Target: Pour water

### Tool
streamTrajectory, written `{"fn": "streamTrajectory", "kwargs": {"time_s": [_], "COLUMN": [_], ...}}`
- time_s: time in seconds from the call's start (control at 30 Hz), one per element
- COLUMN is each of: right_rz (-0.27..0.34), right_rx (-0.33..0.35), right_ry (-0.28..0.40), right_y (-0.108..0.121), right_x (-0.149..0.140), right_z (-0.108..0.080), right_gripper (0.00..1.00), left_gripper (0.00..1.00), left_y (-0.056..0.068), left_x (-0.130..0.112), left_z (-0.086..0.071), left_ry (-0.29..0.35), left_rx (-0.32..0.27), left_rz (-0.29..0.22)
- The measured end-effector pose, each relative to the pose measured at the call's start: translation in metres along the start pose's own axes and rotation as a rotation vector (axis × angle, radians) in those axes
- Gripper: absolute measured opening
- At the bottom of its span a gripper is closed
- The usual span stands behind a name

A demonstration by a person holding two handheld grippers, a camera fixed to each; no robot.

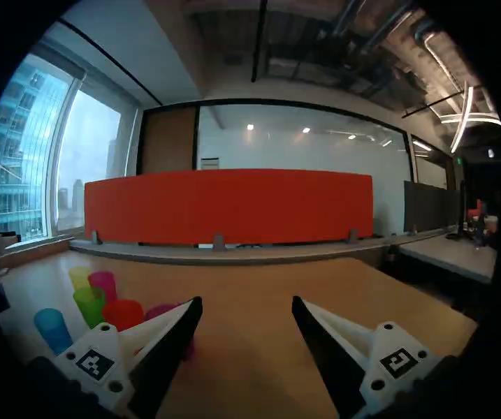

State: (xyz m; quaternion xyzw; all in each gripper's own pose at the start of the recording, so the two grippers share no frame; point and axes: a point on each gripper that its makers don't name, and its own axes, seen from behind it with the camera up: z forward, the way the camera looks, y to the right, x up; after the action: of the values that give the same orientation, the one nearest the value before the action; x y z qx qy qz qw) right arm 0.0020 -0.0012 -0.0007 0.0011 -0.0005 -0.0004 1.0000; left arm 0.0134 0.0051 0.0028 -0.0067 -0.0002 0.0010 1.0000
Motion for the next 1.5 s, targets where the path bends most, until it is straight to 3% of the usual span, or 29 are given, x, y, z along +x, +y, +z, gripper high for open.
{"fn": "streamTrajectory", "kwargs": {"time_s": [0.47, 1.07, 1.37, 1.5], "right_rz": [-0.035, -0.02, -0.019, -0.021], "right_rx": [0.072, 0.165, 0.185, 0.218], "right_ry": [-0.023, 0.005, 0.013, 0.013], "right_y": [-0.025, -0.056, -0.059, -0.064], "right_x": [0.077, 0.17, 0.19, 0.19], "right_z": [-0.002, -0.002, -0.003, -0.003], "right_gripper": [0.99, 0.99, 0.99, 0.99], "left_gripper": [1.0, 1.0, 1.0, 1.0], "left_y": [0.016, 0.018, 0.021, 0.032], "left_x": [0.078, 0.163, 0.184, 0.182], "left_z": [0.012, 0.021, 0.021, 0.021], "left_ry": [0.001, 0.003, 0.0, -0.009], "left_rx": [-0.07, -0.119, -0.155, -0.201], "left_rz": [-0.014, -0.02, -0.021, -0.027]}}
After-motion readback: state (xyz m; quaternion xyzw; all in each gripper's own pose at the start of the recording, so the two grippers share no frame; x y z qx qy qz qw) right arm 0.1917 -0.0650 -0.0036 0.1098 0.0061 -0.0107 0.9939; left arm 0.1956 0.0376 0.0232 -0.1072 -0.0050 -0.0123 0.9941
